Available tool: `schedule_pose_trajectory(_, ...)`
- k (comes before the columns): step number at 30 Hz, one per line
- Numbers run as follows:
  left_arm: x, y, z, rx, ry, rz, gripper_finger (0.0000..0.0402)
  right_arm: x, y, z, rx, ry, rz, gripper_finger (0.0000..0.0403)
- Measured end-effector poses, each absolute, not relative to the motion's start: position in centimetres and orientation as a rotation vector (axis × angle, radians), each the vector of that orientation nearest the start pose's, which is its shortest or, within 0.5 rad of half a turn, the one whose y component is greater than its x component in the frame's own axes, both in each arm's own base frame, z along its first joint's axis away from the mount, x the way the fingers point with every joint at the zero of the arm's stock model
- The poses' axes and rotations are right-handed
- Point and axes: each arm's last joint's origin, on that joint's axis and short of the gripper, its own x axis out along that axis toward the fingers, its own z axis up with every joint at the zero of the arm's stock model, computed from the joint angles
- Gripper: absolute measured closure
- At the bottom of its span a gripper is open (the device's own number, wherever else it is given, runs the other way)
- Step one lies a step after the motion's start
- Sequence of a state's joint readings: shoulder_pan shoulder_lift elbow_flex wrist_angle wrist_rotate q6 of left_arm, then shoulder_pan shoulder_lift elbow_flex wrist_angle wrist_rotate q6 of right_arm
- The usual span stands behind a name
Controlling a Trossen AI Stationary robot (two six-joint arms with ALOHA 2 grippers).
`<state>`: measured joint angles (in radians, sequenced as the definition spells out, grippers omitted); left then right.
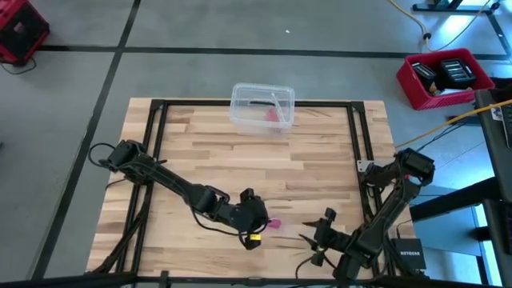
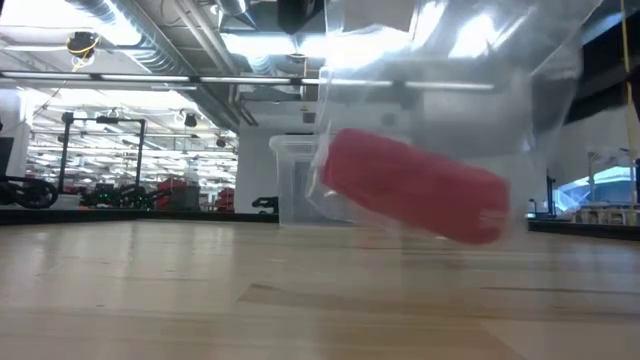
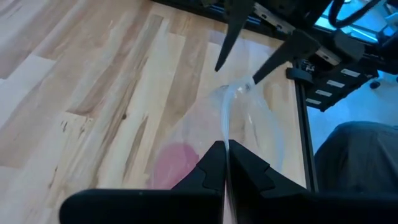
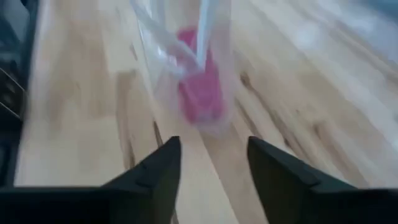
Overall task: Roll bandage
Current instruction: Put the rolled pink bandage into the transparent zip bag
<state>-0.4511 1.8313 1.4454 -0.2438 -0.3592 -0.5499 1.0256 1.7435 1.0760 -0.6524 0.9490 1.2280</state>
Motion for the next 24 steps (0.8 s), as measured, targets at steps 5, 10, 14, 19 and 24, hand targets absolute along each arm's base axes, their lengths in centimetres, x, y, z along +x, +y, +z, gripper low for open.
schedule_pose_trajectory(5, 37.6, -17.4, 26.6, -0.278, 0.583, 0.062, 0.0398, 18.6, 26.0, 16.9, 0.022, 0.466, -0.303, 0.0182)
schedule_pose_trajectory(10, 37.6, -17.4, 26.6, -0.276, 0.584, 0.062, 0.0398, 19.7, 26.6, 17.3, -0.032, 0.391, -0.245, 0.0194)
schedule_pose_trajectory(14, 37.6, -17.4, 26.6, -0.277, 0.584, 0.062, 0.0398, 20.7, 27.2, 18.3, -0.061, 0.342, -0.200, 0.0212)
schedule_pose_trajectory(19, 37.6, -17.4, 26.6, -0.277, 0.584, 0.062, 0.0398, 22.2, 26.3, 18.3, -0.058, 0.373, -0.194, 0.0234)
schedule_pose_trajectory(24, 37.6, -17.4, 26.6, -0.276, 0.584, 0.062, 0.0398, 23.4, 25.4, 18.2, -0.059, 0.419, -0.174, 0.0269)
